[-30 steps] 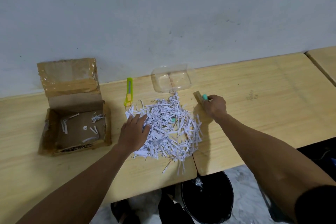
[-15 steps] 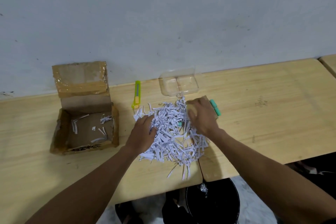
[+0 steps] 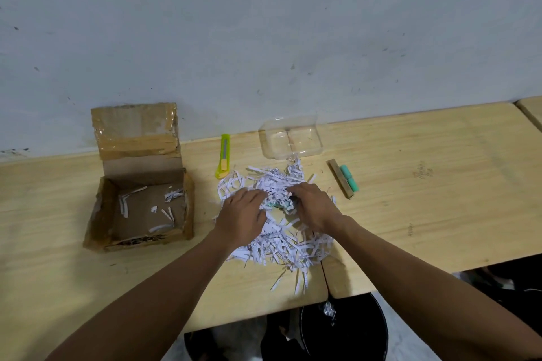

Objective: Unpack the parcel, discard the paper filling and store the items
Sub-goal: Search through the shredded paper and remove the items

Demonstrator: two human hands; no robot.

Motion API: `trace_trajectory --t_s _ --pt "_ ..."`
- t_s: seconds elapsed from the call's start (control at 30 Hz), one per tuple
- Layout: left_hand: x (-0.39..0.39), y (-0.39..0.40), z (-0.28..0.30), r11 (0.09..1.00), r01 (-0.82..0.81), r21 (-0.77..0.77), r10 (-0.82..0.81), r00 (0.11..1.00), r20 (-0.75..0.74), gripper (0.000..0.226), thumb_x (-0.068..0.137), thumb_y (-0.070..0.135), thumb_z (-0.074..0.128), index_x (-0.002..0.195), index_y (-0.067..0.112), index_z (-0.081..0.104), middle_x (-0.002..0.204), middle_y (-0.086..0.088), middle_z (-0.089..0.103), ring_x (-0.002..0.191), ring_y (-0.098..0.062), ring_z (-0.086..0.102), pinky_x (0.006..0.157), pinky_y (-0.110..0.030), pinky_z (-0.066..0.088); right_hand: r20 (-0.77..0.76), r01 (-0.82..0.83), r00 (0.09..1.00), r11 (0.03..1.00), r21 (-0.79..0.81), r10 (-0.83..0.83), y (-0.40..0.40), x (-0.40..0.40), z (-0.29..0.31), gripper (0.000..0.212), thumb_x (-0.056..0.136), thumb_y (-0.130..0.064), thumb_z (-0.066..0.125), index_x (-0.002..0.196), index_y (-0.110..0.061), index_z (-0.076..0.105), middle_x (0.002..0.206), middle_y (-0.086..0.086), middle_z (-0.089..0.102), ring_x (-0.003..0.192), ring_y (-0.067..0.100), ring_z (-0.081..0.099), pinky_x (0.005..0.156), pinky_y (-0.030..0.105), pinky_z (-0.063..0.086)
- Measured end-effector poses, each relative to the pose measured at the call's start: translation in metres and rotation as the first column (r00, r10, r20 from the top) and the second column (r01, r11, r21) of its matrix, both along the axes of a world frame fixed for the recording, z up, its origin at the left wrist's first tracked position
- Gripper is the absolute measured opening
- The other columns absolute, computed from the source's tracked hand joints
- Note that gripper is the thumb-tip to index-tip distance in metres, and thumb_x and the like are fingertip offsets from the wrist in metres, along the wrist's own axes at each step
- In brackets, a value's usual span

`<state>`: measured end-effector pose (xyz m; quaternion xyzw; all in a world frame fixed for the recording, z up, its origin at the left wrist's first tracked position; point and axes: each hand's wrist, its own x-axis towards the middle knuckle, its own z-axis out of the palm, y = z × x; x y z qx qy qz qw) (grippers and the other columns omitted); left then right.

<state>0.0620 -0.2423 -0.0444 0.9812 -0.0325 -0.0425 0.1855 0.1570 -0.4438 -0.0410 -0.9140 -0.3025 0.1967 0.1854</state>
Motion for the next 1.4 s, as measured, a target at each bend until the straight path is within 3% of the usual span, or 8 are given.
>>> trace_trajectory --t_s 0.2,0.33,0.5,0.67,0.83,1.07,1.27,1.4 --pt "0.004 0.005 0.008 0.995 -0.093 0.039 0.091 0.995 0.046 0.05 0.082 0.031 0.041 0.123 0.013 0.063 0.108 -0.01 0.066 0.093 -0.036 0.061 0.069 -0.045 0.054 0.167 0.073 0.983 0.995 0.064 -0.083 -0.003 -0.007 0.013 0.043 0.083 -0.016 0.047 0.125 -0.016 0.053 0.122 0.008 0.055 0.107 0.032 0.047 0.082 0.043 0.043" --pt "0.005 0.001 0.01 1.0 -0.001 -0.028 0.004 0.992 0.125 0.043 0.081 0.024 0.042 0.119 0.02 0.061 0.113 -0.003 0.059 0.104 -0.03 0.051 0.08 -0.044 0.048 0.207 -0.048 0.977 0.999 0.017 0.044 -0.004 -0.021 0.01 0.028 0.081 -0.013 0.053 0.109 -0.017 0.057 0.11 0.005 0.054 0.102 0.03 0.046 0.076 0.037 0.036" --pt "0.013 -0.007 0.015 0.997 0.069 0.041 -0.063 0.99 -0.127 0.056 0.088 0.04 0.024 0.138 0.031 0.048 0.14 0.003 0.047 0.129 -0.028 0.036 0.102 -0.047 0.036 0.223 -0.227 0.95 0.974 0.016 0.218 -0.01 -0.038 0.005 0.035 0.079 -0.034 0.04 0.1 -0.018 0.063 0.104 0.004 0.061 0.093 0.025 0.046 0.073 0.035 0.039" --pt "0.023 -0.007 0.016 0.993 0.018 0.119 0.008 0.976 -0.22 0.047 0.098 0.034 0.036 0.145 0.033 0.038 0.146 0.001 0.043 0.132 -0.031 0.033 0.106 -0.046 0.035 0.171 -0.138 0.976 0.99 0.021 0.133 -0.015 -0.04 0.009 0.032 0.082 -0.018 0.051 0.111 -0.013 0.063 0.109 0.01 0.059 0.097 0.031 0.054 0.077 0.036 0.042" --pt "0.026 -0.007 0.015 0.993 -0.001 0.118 0.034 0.961 -0.274 0.051 0.096 0.031 0.04 0.146 0.033 0.034 0.143 -0.001 0.044 0.128 -0.032 0.034 0.103 -0.046 0.036 0.122 -0.029 0.992 0.998 -0.051 0.035 -0.006 -0.033 0.012 0.057 0.082 -0.019 0.058 0.138 -0.018 0.046 0.129 0.008 0.048 0.114 0.03 0.044 0.09 0.04 0.042" --pt "0.026 0.001 0.014 0.983 -0.054 0.173 0.112 0.931 -0.346 0.064 0.096 0.039 0.042 0.154 0.028 0.016 0.147 -0.008 0.038 0.132 -0.036 0.031 0.103 -0.048 0.035 0.256 -0.112 0.959 0.992 -0.055 0.123 -0.003 -0.037 0.006 0.024 0.087 -0.027 0.049 0.093 -0.012 0.067 0.093 0.009 0.053 0.089 0.032 0.049 0.069 0.043 0.044" --pt "0.021 0.009 0.01 0.99 -0.084 0.114 0.114 0.949 -0.293 0.067 0.094 0.037 0.048 0.154 0.025 0.02 0.141 -0.008 0.044 0.128 -0.035 0.036 0.1 -0.045 0.036 0.196 -0.035 0.979 0.996 -0.082 0.05 0.012 -0.034 0.007 0.042 0.089 -0.027 0.053 0.13 -0.018 0.052 0.121 0.009 0.051 0.108 0.031 0.045 0.087 0.043 0.044" --pt "0.017 0.011 0.008 0.989 -0.091 0.12 0.122 0.95 -0.286 0.069 0.093 0.036 0.05 0.154 0.024 0.02 0.141 -0.009 0.042 0.127 -0.035 0.035 0.099 -0.043 0.037 0.155 0.001 0.987 0.977 -0.211 0.033 0.019 -0.033 0.009 0.044 0.092 -0.045 0.049 0.125 -0.016 0.051 0.124 0.008 0.049 0.116 0.03 0.041 0.095 0.043 0.036"
